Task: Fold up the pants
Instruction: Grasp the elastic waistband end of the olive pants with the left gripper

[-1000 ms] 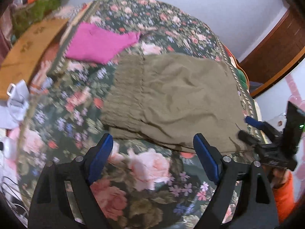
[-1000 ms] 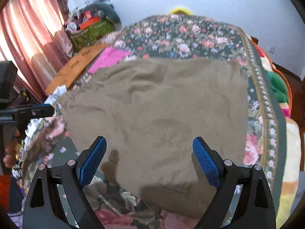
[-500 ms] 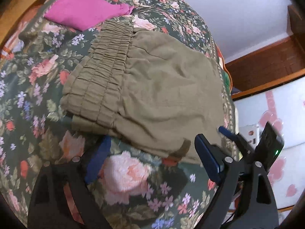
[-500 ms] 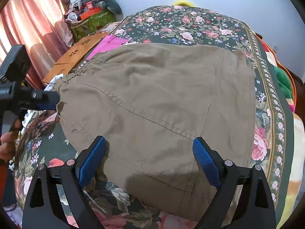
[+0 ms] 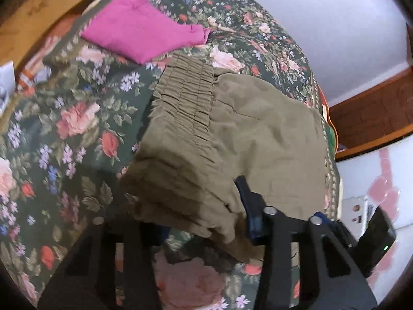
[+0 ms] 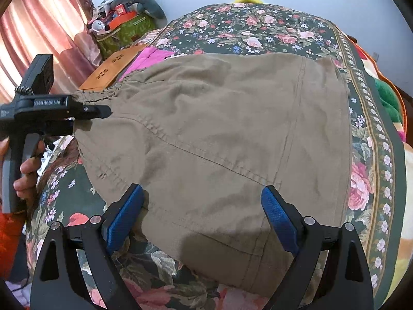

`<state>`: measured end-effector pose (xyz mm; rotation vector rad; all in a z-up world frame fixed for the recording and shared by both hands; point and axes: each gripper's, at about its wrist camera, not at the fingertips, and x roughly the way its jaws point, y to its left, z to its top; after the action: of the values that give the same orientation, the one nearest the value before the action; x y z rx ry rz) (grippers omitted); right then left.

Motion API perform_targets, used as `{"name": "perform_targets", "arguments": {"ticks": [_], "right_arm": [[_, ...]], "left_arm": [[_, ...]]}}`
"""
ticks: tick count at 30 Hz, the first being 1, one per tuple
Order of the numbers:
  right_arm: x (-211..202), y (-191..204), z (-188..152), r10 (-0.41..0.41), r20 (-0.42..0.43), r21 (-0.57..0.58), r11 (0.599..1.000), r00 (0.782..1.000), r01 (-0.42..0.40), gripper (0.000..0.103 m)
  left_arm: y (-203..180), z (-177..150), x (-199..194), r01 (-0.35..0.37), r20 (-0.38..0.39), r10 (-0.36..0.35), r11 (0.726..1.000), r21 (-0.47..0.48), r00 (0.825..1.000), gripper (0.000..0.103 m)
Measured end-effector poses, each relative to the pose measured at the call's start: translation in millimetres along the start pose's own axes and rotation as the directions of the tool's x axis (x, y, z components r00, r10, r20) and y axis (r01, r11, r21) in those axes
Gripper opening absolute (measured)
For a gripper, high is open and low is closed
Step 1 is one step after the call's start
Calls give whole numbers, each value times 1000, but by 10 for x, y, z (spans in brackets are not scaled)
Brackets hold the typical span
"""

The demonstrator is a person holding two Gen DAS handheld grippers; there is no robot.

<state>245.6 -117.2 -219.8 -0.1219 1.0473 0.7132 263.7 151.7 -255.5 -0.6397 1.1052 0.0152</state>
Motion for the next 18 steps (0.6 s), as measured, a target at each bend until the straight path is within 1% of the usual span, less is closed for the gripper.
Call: {"name": "perform_targets", "arguments": {"ticks": [1, 2, 4, 5, 6, 7, 9, 10, 11, 12, 13, 14, 16, 18], "right_arm": [[-10, -14, -8, 9, 2, 9, 1000, 1000, -9, 91], [-20, -28, -14, 16, 6, 23, 1000, 1000, -17, 91], [-54, -60, -41, 38, 12, 58, 998, 999, -38, 91], [-77, -78, -55, 38, 17, 73, 997, 999, -39, 91], [-100, -95, -69, 34, 19, 81, 996, 999, -36, 91], [-117, -109, -80, 34, 20, 84, 996, 999, -35, 91], [-162, -129, -115, 20, 26, 84, 996, 999, -22, 91], [-194, -138, -144, 1, 34, 84, 996, 999, -4, 91], [-218, -141, -175, -12, 37, 81, 997, 999, 9, 91], [-233, -147, -190, -23, 44, 75, 997, 999, 19, 91], [-260, -142, -228, -28, 45, 66, 998, 999, 25, 91], [-279, -144, -249, -32, 48, 62, 998, 998, 29, 91], [-336, -145, -305, -48, 57, 49, 998, 997, 45, 91], [-365, -168, -326, -51, 61, 49, 998, 997, 48, 91]], "left_arm": [[-27, -33, -48, -15, 20, 14, 1000, 23, 1000, 36], [-46, -58, -82, -30, 38, 28, 999, 41, 999, 35], [-129, -126, -184, -93, 89, 85, 991, 96, 992, 34], [-180, -172, -256, -135, 124, 119, 982, 132, 985, 34], [-238, -225, -330, -190, 164, 162, 966, 173, 973, 34], [-278, -261, -374, -224, 188, 187, 954, 197, 964, 33], [-388, -382, -516, -327, 264, 257, 907, 267, 930, 33], [-425, -431, -576, -362, 293, 279, 886, 289, 915, 33], [-474, -493, -640, -409, 330, 305, 856, 318, 894, 33], [-526, -564, -704, -462, 372, 332, 816, 347, 867, 33], [-547, -602, -743, -490, 396, 346, 794, 360, 851, 33], [-584, -662, -794, -532, 430, 366, 759, 374, 825, 33], [-641, -708, -831, -571, 460, 384, 723, 389, 800, 33], [-707, -745, -869, -598, 486, 392, 695, 400, 781, 33]]}}
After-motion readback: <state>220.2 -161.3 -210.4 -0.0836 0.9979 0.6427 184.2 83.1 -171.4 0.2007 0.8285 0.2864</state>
